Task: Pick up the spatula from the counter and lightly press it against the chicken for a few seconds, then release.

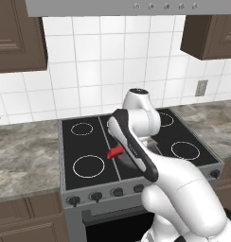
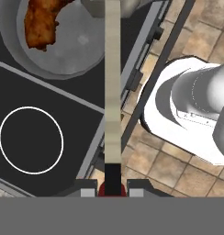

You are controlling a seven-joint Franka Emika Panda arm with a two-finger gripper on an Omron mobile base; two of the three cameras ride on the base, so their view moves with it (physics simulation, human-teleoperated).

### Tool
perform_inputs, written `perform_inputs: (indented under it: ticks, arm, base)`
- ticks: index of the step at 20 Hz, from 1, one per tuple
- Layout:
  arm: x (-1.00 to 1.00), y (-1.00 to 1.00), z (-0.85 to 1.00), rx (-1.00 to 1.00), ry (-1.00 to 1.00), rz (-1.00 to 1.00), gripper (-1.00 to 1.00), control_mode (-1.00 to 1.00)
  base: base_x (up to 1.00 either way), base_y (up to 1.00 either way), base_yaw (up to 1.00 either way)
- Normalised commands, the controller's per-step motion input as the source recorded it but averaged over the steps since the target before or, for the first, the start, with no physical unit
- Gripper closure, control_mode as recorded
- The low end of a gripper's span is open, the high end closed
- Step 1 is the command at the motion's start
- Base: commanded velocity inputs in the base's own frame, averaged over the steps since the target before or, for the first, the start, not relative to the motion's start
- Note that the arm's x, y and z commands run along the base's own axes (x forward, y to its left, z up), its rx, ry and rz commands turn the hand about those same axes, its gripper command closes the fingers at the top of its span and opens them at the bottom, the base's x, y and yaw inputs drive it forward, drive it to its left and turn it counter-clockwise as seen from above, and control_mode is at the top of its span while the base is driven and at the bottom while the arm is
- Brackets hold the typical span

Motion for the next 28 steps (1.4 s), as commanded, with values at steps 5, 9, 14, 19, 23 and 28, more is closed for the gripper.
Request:
perform_inputs:
  ticks: [5, 9, 14, 19, 23, 28]
  arm:
    - [0.24, 0.02, -0.1, 0.0, 0.01, -0.03, 1.0, -1.0]
    - [0.2, 0.06, -0.19, 0.0, 0.0, -0.02, 1.0, -1.0]
    - [0.2, 0.11, -0.22, 0.0, 0.01, -0.02, 1.0, -1.0]
    - [0.22, 0.11, -0.15, 0.0, 0.0, -0.02, 1.0, -1.0]
    - [0.18, 0.04, -0.1, 0.0, 0.0, -0.02, 1.0, -1.0]
    - [0.15, 0.0, -0.13, 0.0, 0.0, -0.02, 1.0, -1.0]
  base:
    - [0.0, 0.0, 0.0]
    - [0.0, 0.0, 0.0]
    - [0.0, 0.0, 0.0]
    - [0.0, 0.0, 0.0]
    - [0.0, 0.0, 0.0]
    - [0.0, 0.0, 0.0]
